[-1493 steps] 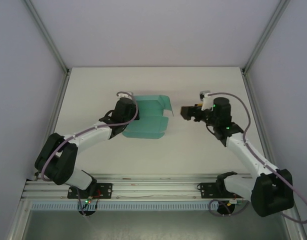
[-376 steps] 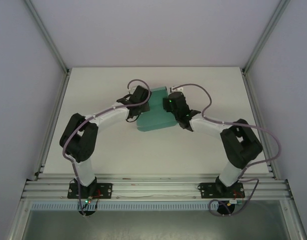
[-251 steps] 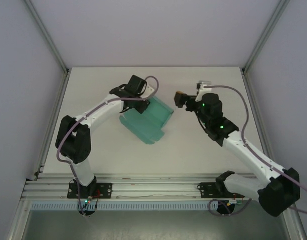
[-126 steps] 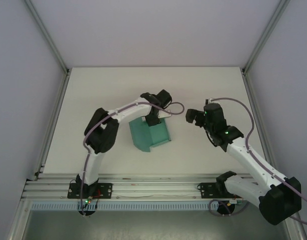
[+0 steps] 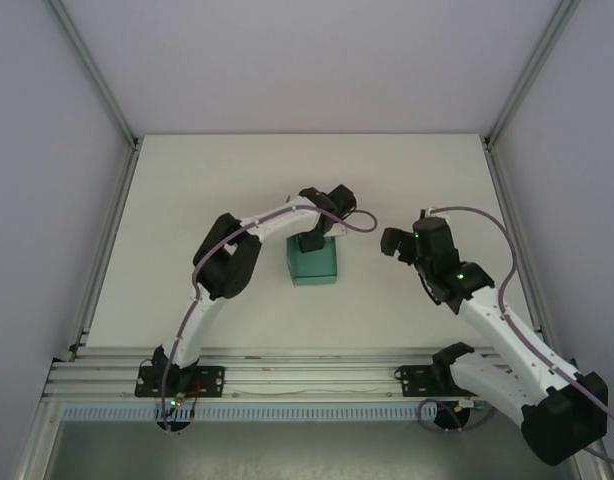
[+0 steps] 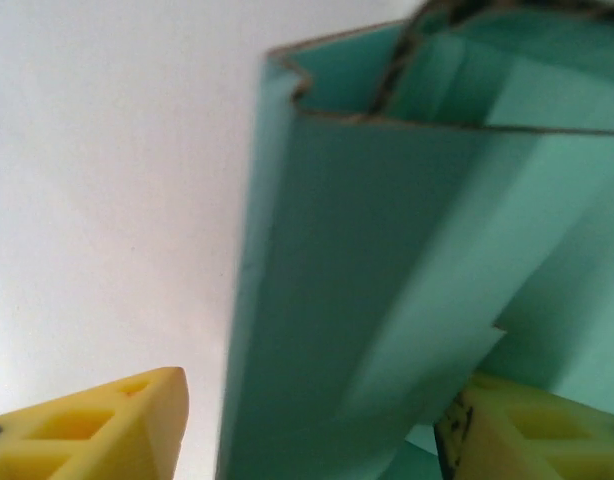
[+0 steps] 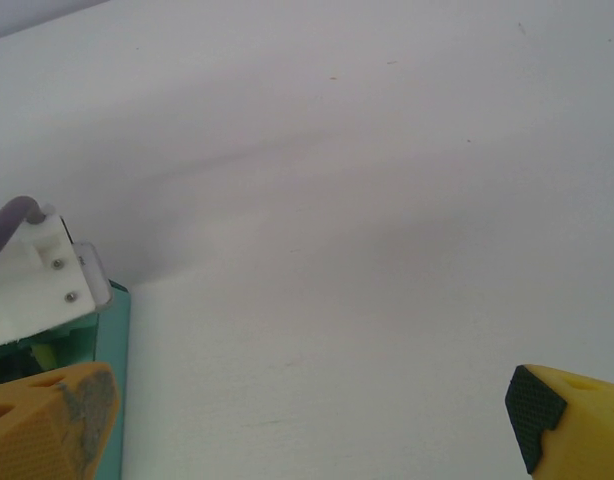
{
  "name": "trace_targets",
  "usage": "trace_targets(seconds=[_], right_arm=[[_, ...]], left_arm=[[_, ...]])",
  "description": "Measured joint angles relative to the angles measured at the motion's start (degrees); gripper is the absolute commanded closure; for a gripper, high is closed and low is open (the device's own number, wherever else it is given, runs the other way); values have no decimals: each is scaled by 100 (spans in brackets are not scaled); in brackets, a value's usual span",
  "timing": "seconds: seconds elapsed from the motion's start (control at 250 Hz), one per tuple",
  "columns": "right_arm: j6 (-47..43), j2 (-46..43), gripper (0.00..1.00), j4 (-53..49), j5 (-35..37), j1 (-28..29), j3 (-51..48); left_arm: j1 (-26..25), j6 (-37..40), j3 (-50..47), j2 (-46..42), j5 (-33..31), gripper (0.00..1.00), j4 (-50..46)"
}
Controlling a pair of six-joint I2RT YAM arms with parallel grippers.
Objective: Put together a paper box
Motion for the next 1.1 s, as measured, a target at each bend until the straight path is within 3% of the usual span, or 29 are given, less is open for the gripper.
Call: trace_targets(seconds=[0.112, 0.476, 0.747, 0.903, 1.035, 1.099], right_arm=[[-120, -122, 0, 2, -68, 0, -13], [-846, 105, 0, 103, -807, 0, -9], [-2085, 1720, 8, 269, -1884, -26, 942], [-3442, 3095, 21, 149, -2824, -33, 2144], [-4704, 4415, 27, -315, -3475, -11, 3399], [-5226, 4983, 35, -555, -3604, 26, 3904]], left_arm=[[0, 107, -17, -214, 254, 0, 11], [11, -59, -323, -1464, 763, 0, 710], [214, -1576, -643, -2730, 898, 0, 1637], [999, -3036, -1252, -3615, 1296, 0, 2138], [2009, -4083, -2758, -4439, 1504, 0, 2599], [2310, -4441, -3480, -4723, 1491, 0, 2671]])
